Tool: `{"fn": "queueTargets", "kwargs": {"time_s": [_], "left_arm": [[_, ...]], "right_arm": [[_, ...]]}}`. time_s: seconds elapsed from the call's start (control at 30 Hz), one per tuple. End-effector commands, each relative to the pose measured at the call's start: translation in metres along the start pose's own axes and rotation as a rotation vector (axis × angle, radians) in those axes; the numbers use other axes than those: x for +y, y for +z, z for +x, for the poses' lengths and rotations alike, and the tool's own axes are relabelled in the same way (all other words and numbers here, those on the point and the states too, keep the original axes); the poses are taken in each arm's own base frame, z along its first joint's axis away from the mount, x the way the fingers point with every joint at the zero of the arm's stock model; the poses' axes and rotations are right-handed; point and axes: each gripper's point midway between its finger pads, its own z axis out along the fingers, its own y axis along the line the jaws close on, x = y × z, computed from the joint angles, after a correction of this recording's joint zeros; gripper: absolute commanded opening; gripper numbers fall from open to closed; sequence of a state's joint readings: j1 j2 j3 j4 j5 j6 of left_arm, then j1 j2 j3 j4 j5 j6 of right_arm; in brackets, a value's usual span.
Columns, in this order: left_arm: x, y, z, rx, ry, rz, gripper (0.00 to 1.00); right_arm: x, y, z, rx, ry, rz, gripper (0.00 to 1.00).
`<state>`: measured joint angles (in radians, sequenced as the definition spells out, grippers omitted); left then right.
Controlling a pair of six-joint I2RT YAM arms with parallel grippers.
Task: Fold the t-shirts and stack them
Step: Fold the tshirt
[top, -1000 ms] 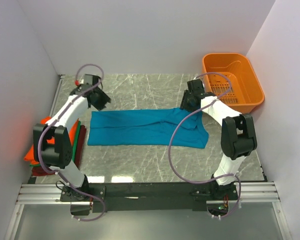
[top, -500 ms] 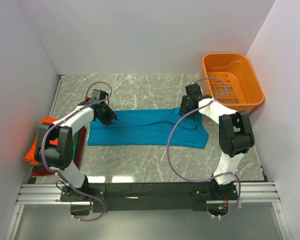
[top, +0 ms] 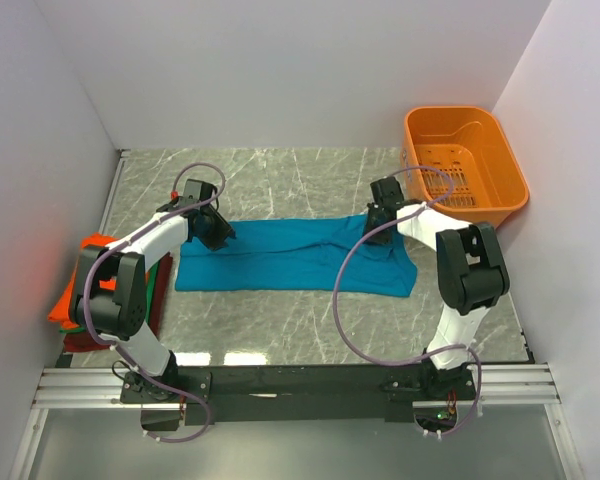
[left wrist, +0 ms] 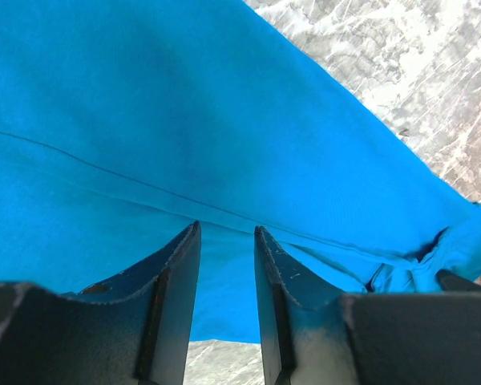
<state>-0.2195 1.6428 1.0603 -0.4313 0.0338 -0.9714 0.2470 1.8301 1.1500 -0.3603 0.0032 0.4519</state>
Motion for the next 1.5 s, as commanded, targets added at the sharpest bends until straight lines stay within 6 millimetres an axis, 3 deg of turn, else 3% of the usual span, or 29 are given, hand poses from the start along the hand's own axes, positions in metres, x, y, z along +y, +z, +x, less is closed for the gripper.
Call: {"fn": "queueTargets", "kwargs": {"time_s": [0.0,0.07,0.17,0.63,0.73,0.77,0.93,1.0,1.13,1.3,1.47], "left_arm": [[-0.008,-0.007,-0.002,-0.014,0.005,0.035,0.38],[-0.009,-0.008,-0.003,-0.017,0.006,0.036,0.38],[-0.010,-0.009,-0.004,-0.018,0.009,0.037,0.38],[-0.007,-0.007,-0.003,-0.018,0.005,0.026,0.37],[-0.006,-0.007,-0.003,-0.018,0.005,0.026,0.37],[-0.007,-0.007,-0.003,-0.020,0.007,0.027,0.37],[-0.005,-0.006,-0.002,-0.017,0.007,0.022,0.37],[-0.006,-0.006,-0.002,-0.019,0.008,0.022,0.36],[-0.006,-0.005,-0.001,-0.012,0.006,0.023,0.36],[-0.006,-0.004,-0.001,-0.010,0.008,0.019,0.36],[-0.005,-0.004,-0.001,-0.011,0.009,0.013,0.36]], "right_arm": [[0.017,-0.019,-0.007,-0.042,0.011,-0.097,0.22],[0.018,-0.022,-0.004,-0.043,0.014,-0.109,0.15],[0.017,-0.027,-0.002,-0.057,0.022,-0.117,0.12],[0.020,-0.047,0.002,-0.098,0.017,-0.157,0.14],[0.018,-0.047,0.007,-0.091,0.011,-0.147,0.23],[0.016,-0.046,0.009,-0.090,0.009,-0.140,0.31],[0.006,-0.048,0.011,-0.109,0.003,-0.082,0.42],[-0.003,-0.050,0.005,-0.142,0.008,-0.031,0.47],[0.002,-0.052,-0.014,-0.193,0.017,-0.033,0.52],[0.022,-0.045,-0.035,-0.204,-0.002,-0.088,0.50],[0.023,-0.029,-0.040,-0.182,-0.006,-0.069,0.43]]}}
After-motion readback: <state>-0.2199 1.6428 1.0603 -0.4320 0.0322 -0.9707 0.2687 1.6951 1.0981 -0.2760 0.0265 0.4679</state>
